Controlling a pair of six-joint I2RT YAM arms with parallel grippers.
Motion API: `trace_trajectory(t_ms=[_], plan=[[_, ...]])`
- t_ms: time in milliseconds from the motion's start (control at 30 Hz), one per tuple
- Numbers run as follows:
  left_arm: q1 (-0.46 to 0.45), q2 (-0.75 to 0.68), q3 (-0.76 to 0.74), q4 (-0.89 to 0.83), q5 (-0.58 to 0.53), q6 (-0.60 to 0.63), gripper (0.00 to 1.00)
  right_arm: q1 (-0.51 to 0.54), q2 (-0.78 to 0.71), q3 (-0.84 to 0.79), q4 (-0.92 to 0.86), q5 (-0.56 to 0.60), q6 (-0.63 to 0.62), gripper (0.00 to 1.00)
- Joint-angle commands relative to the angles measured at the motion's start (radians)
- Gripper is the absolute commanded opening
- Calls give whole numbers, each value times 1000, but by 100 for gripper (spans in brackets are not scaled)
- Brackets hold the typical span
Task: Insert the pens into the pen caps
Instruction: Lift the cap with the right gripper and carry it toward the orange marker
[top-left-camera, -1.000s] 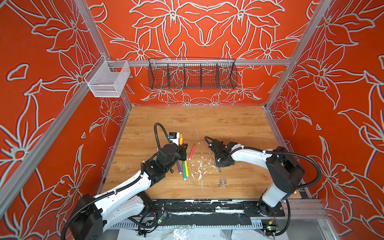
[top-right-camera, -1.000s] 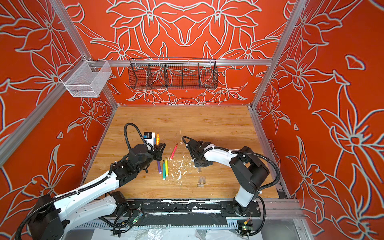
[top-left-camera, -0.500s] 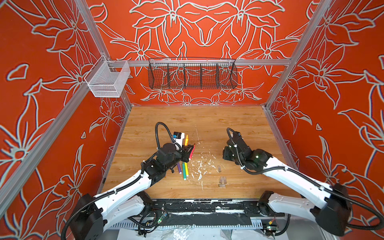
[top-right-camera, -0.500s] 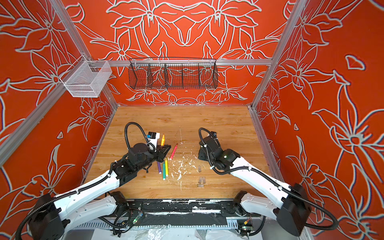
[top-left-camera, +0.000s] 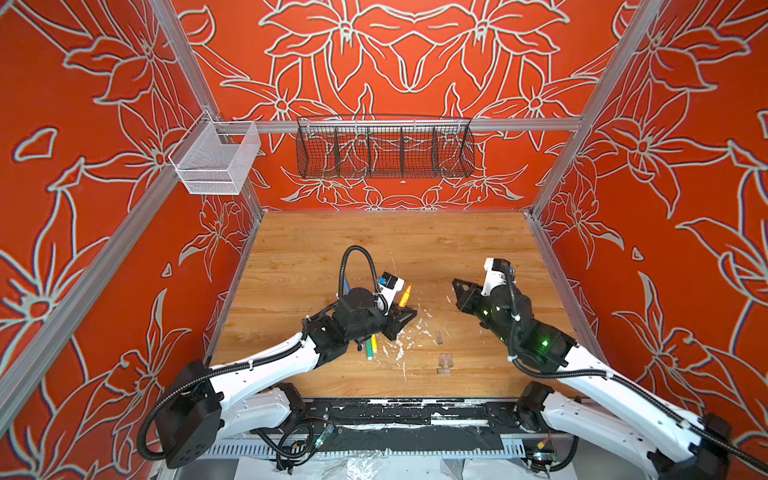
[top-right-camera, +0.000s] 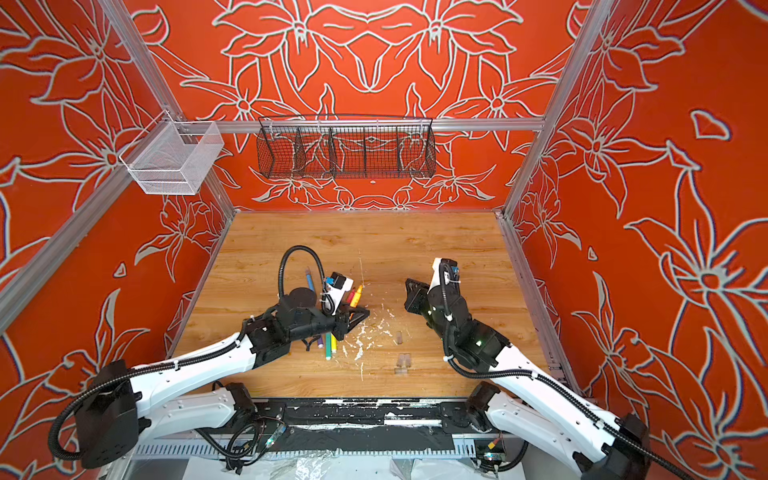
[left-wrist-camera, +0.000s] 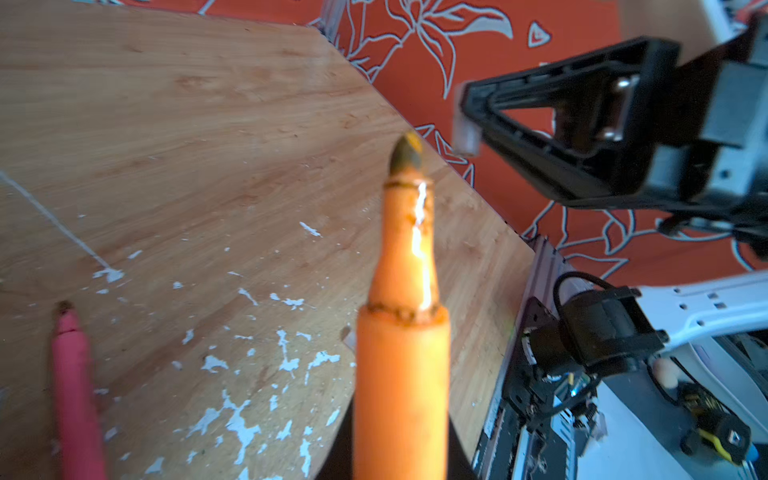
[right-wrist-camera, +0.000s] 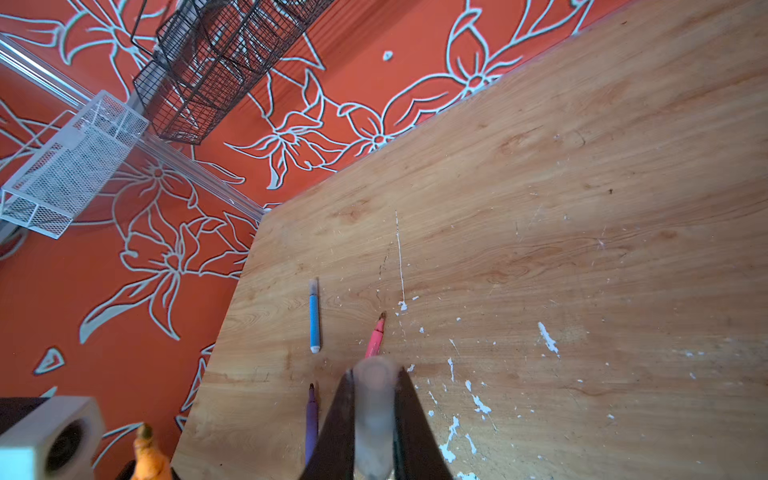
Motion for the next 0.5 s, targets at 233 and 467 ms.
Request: trace_trajectory(t_ms=[233,467], plan=[[-14,34,11,46,79,12,0,-1,-69,-126,347,-40,-4,0],[-27,37,8,55,107,0,0,-1,-84,-148,467,-218,44,0]])
